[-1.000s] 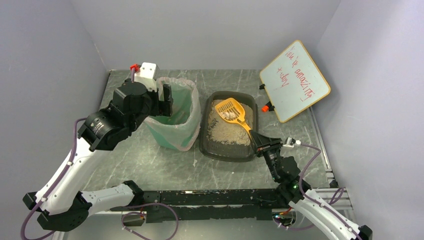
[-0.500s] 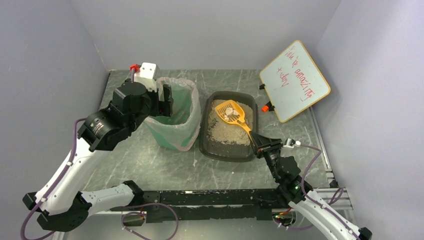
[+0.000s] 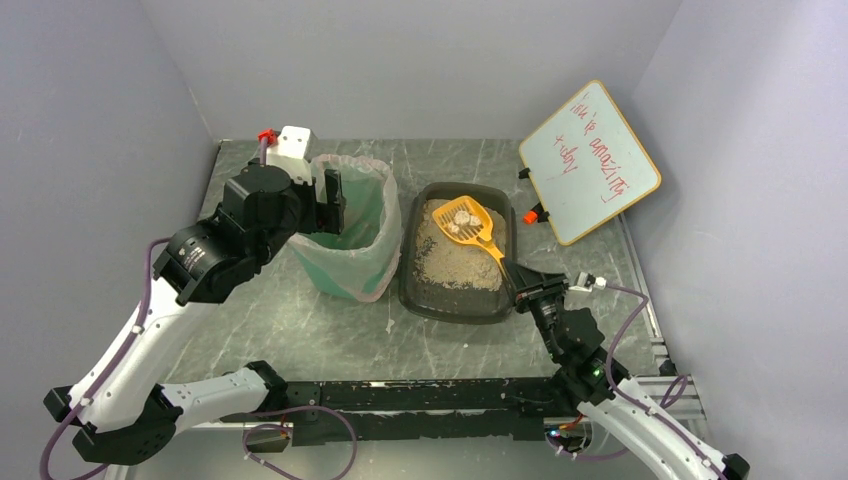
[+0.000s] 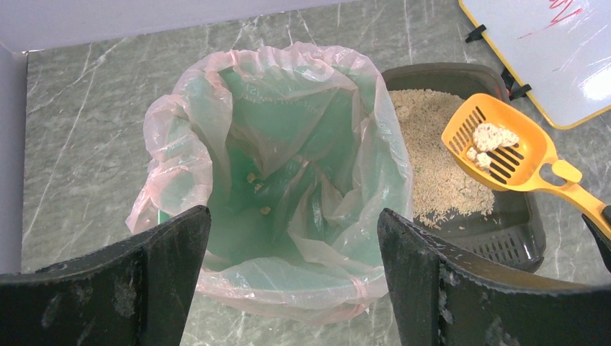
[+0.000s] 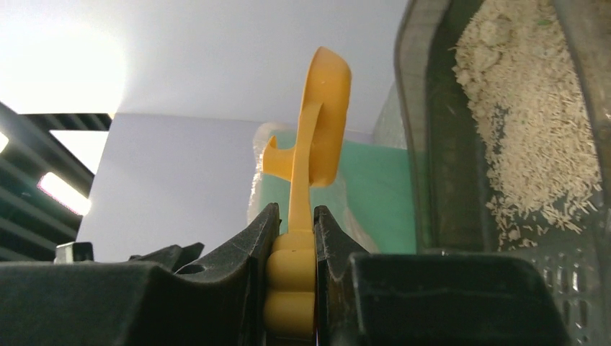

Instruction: Clean the litter box

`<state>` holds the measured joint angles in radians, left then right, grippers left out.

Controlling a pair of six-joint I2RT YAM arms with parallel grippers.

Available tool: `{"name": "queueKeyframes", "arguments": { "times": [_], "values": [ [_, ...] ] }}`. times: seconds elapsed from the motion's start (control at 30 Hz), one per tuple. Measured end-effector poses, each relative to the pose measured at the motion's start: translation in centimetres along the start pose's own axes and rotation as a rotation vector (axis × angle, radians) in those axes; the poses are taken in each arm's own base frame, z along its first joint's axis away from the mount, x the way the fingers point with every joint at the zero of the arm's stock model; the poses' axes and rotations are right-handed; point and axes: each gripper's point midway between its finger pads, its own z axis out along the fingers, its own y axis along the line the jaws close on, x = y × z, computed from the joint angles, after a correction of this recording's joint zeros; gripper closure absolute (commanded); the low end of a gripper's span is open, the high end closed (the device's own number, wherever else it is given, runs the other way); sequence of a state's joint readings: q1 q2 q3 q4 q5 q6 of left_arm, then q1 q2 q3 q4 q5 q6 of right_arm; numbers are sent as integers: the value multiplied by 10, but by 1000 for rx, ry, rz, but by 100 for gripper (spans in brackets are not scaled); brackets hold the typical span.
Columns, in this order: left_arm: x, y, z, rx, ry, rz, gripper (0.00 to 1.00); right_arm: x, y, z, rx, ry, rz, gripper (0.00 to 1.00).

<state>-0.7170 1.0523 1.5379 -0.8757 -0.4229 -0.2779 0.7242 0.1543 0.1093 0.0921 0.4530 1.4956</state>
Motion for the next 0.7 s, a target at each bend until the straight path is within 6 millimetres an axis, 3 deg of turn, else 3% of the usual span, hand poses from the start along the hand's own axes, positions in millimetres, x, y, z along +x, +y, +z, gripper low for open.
{"name": "queueKeyframes", "arguments": {
  "times": [0.5,0.57,0.7],
  "values": [
    [-1,5,-1,-25,-6,4,7,1,28,1,-78,8,-94,100],
    [-2,7,-3,-31,-11,3,7,0,40,1,-96,5,-125,100],
    [-4,12,-8,-44,-24,-3,7,2,81,0,-168,18,-177,100]
  ]
}}
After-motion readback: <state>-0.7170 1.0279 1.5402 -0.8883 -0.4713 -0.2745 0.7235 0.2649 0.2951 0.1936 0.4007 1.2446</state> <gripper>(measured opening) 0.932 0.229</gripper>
